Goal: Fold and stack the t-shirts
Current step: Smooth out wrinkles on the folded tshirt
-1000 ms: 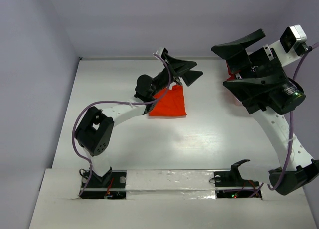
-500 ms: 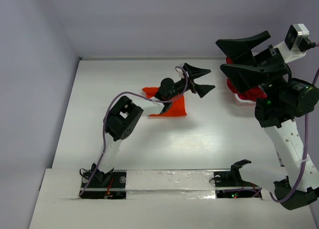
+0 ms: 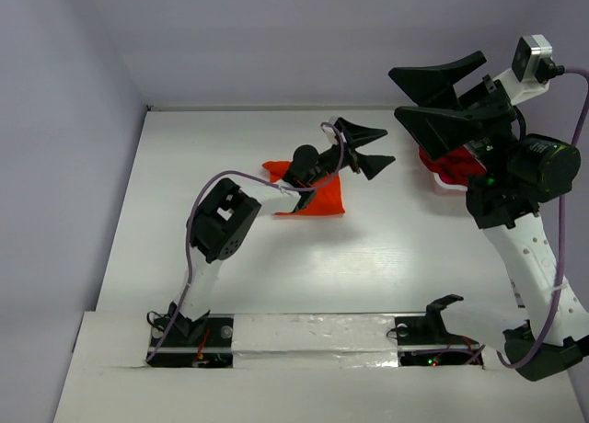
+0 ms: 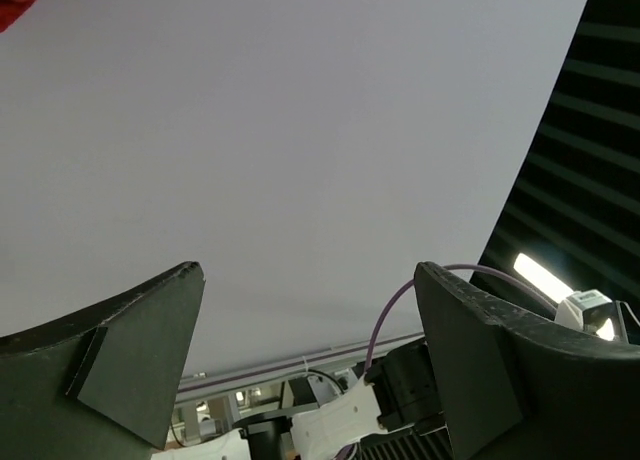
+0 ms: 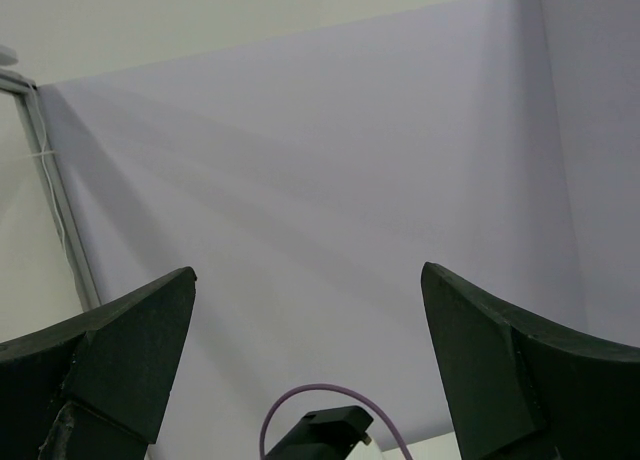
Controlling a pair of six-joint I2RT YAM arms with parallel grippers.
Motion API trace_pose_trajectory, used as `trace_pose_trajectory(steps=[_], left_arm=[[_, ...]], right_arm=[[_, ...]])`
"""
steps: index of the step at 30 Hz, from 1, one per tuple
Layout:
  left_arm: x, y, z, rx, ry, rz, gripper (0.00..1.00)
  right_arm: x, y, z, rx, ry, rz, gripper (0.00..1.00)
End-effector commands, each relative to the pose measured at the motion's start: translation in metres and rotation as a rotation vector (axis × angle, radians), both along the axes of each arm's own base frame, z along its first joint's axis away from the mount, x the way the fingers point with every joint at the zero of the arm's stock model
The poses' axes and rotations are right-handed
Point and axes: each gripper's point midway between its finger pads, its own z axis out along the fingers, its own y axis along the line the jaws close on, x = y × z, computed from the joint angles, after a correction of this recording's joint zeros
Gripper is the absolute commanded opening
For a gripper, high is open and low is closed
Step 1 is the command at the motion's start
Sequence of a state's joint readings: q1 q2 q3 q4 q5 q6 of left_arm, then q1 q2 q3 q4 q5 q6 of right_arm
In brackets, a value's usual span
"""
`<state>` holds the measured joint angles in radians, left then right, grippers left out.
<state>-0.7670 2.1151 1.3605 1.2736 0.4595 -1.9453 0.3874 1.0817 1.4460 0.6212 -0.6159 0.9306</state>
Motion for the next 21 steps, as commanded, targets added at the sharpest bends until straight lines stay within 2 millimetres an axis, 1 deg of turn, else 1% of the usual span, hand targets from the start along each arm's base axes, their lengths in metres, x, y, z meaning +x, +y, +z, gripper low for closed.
trace_pose_trajectory(steps=[1, 2, 3, 4, 5, 7, 8, 9, 10, 11, 12, 13, 14, 15, 16, 17, 18, 19, 20, 21], left_arm=[[-0.118, 0.112, 0.154, -0.619, -0.701, 0.025, 0.83], [-0.118, 0.11, 0.154, -0.618, -0.706, 0.022, 0.86], [-0.118, 0.11, 0.155, -0.62, -0.712, 0.02, 0.99], [-0.116, 0.113, 0.157, -0.625, -0.719, 0.024, 0.99], [-0.116, 0.111, 0.155, -0.619, -0.718, 0.011, 0.99], [-0.114, 0.112, 0.152, -0.593, -0.75, -0.009, 0.99], [-0.116, 0.11, 0.147, -0.538, -0.782, -0.04, 0.99], [-0.117, 0.11, 0.144, -0.502, -0.798, -0.053, 0.99], [-0.116, 0.11, 0.137, -0.459, -0.799, -0.053, 0.99], [-0.12, 0.113, 0.144, -0.418, -0.858, -0.019, 0.99], [-0.112, 0.118, 0.143, -0.369, -0.879, 0.021, 0.99], [-0.106, 0.121, 0.137, -0.312, -0.886, 0.054, 0.99], [-0.104, 0.126, 0.147, -0.258, -0.9, 0.084, 0.99], [-0.088, 0.132, 0.144, -0.185, -0.956, 0.167, 0.99], [-0.08, 0.134, 0.142, -0.124, -0.963, 0.198, 0.99], [-0.067, 0.131, 0.139, -0.001, -0.903, 0.184, 0.99], [-0.052, 0.128, 0.13, 0.105, -0.949, 0.228, 0.99], [-0.035, 0.133, 0.125, 0.199, -0.947, 0.26, 0.99], [-0.019, 0.135, 0.121, 0.332, -0.869, 0.278, 0.99], [-0.008, 0.137, 0.116, 0.443, -0.968, 0.344, 0.99]], right_arm=[[-0.028, -0.009, 0.013, 0.033, -0.095, 0.008, 1.0], [-0.032, -0.009, 0.014, 0.034, -0.118, 0.009, 1.0], [-0.035, -0.01, 0.014, 0.029, -0.14, 0.003, 1.0], [-0.041, -0.013, 0.016, 0.03, -0.163, -0.006, 1.0], [-0.045, -0.013, 0.016, 0.015, -0.179, -0.014, 1.0], [-0.049, -0.014, 0.017, -0.044, -0.27, -0.103, 1.0], [-0.05, -0.019, 0.022, -0.074, -0.291, -0.17, 1.0], [-0.05, -0.022, 0.024, -0.075, -0.287, -0.204, 1.0], [-0.046, -0.026, 0.025, -0.071, -0.255, -0.236, 1.0], [-0.031, -0.04, 0.032, -0.014, -0.167, -0.327, 1.0], [-0.017, -0.045, 0.024, -0.03, -0.05, -0.373, 1.0], [-0.006, -0.052, 0.021, -0.019, 0.015, -0.42, 1.0], [0.016, -0.062, 0.009, -0.014, 0.136, -0.504, 1.0], [0.024, -0.068, 0.002, -0.021, 0.179, -0.545, 1.0], [0.03, -0.072, -0.005, -0.032, 0.21, -0.582, 1.0], [0.037, -0.072, -0.018, -0.082, 0.246, -0.61, 1.0], [0.048, -0.069, -0.028, -0.134, 0.249, -0.64, 1.0], [0.053, -0.068, -0.033, -0.161, 0.264, -0.647, 1.0], [0.062, -0.065, -0.048, -0.206, 0.31, -0.656, 1.0], [0.068, -0.063, -0.057, -0.227, 0.343, -0.657, 1.0]])
